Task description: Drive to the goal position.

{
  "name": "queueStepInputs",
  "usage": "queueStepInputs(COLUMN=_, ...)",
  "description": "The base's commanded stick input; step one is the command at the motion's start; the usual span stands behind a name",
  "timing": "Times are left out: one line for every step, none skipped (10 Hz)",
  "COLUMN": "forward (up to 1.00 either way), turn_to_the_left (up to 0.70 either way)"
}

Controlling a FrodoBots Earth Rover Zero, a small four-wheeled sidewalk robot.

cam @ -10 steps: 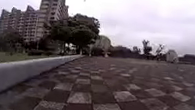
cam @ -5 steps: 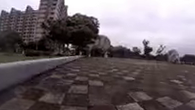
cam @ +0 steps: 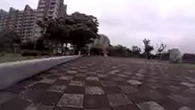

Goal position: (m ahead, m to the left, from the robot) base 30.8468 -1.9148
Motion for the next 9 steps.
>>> queueStepInputs(forward=1.00, turn_to_the_left=0.40)
queueStepInputs(forward=1.00, turn_to_the_left=0.40)
queueStepInputs(forward=1.00, turn_to_the_left=0.03)
queueStepInputs(forward=1.00, turn_to_the_left=0.00)
queueStepInputs(forward=1.00, turn_to_the_left=0.00)
queueStepInputs(forward=1.00, turn_to_the_left=0.00)
queueStepInputs(forward=1.00, turn_to_the_left=0.00)
queueStepInputs(forward=1.00, turn_to_the_left=0.00)
queueStepInputs(forward=1.00, turn_to_the_left=0.00)
